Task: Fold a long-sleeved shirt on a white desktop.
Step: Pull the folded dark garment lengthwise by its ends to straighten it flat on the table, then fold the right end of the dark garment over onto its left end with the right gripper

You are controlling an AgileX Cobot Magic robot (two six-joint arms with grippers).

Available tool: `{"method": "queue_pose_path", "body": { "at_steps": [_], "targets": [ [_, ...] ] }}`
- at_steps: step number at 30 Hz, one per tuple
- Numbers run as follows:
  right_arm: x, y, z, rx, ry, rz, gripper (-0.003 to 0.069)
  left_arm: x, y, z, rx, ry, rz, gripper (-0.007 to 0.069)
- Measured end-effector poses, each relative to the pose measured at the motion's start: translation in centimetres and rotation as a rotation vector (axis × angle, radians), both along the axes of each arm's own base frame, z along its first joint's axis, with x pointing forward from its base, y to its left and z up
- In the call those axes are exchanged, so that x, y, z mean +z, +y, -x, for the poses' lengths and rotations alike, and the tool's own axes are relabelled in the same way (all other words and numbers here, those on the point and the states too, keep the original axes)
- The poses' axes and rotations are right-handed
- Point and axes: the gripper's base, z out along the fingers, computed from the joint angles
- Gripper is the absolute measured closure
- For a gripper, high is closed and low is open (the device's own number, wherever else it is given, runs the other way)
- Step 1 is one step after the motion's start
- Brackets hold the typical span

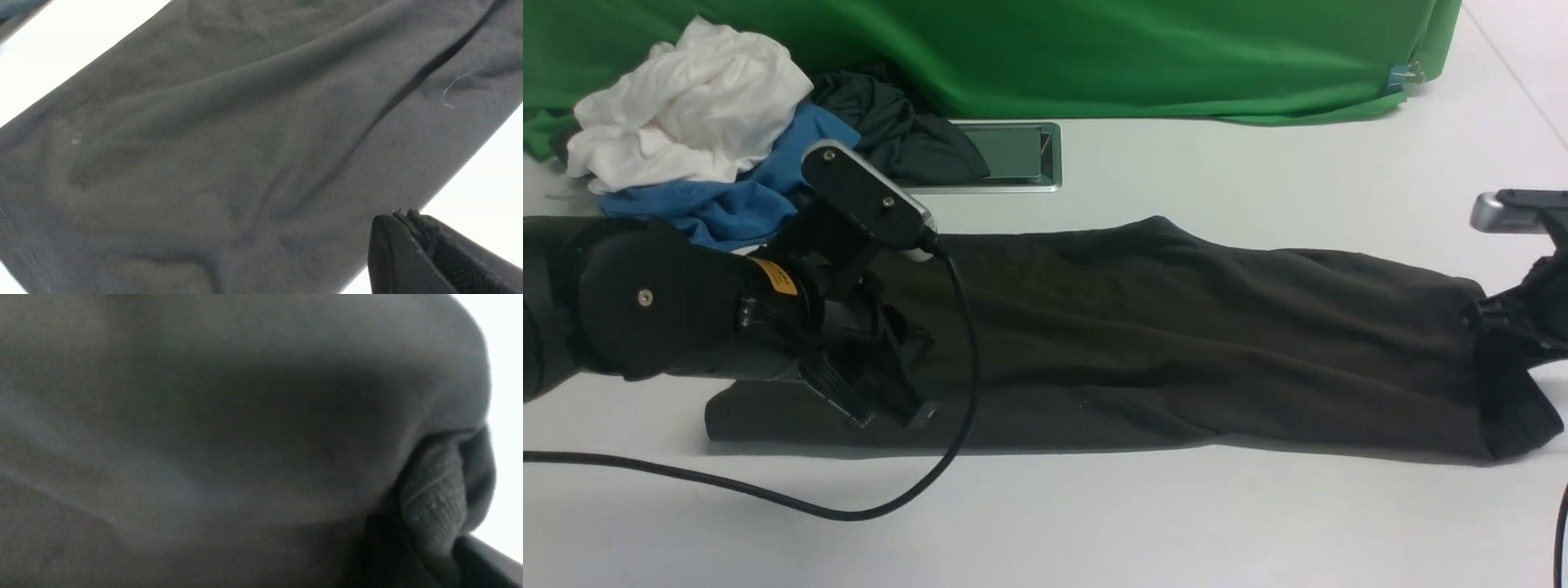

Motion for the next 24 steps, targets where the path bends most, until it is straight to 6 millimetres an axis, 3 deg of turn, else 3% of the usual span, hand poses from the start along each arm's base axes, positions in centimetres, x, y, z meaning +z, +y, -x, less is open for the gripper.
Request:
{"method": "queue_pose_path", "body": {
  "at_steps": [2,4,7,8,9,12,15,18,24],
  "targets": [
    [0.4,-0.4,0.5,-0.008,0.022,0.028,0.0552,0.0,0.0,0.0,0.000,0.001,0.000,0.0607],
    [2.2,-1.6,1.6,-0.075,0.031,0.088,0.0552,0.0,0.0,0.1,0.000,0.004,0.001,0.0607],
    [6.5,-4.4,3.4,-0.199,-0.057,0.184,0.0552,0.3,0.0,0.2,0.000,-0.005,0.006,0.0607],
    [6.8,-4.6,3.6,-0.211,-0.065,0.188,0.0552,0.3,0.0,0.2,0.000,-0.006,0.006,0.0607],
    [8.8,-5.7,4.7,-0.266,-0.116,0.221,0.0552,0.5,0.1,0.3,0.001,-0.015,0.010,0.0607],
    [12.0,-6.9,6.6,-0.333,-0.201,0.266,0.0552,0.9,0.1,0.4,0.001,-0.027,0.015,0.0607],
    [14.1,-6.3,7.6,-0.343,-0.269,0.255,0.0552,1.0,0.2,0.5,0.001,-0.032,0.018,0.0607],
    [14.8,-5.4,7.7,-0.322,-0.305,0.213,0.0552,1.0,0.2,0.5,0.000,-0.030,0.017,0.0607],
    [17.1,-1.4,7.7,-0.200,-0.421,0.105,0.0552,1.7,0.3,0.9,-0.001,-0.050,0.025,0.0607]
  ]
}}
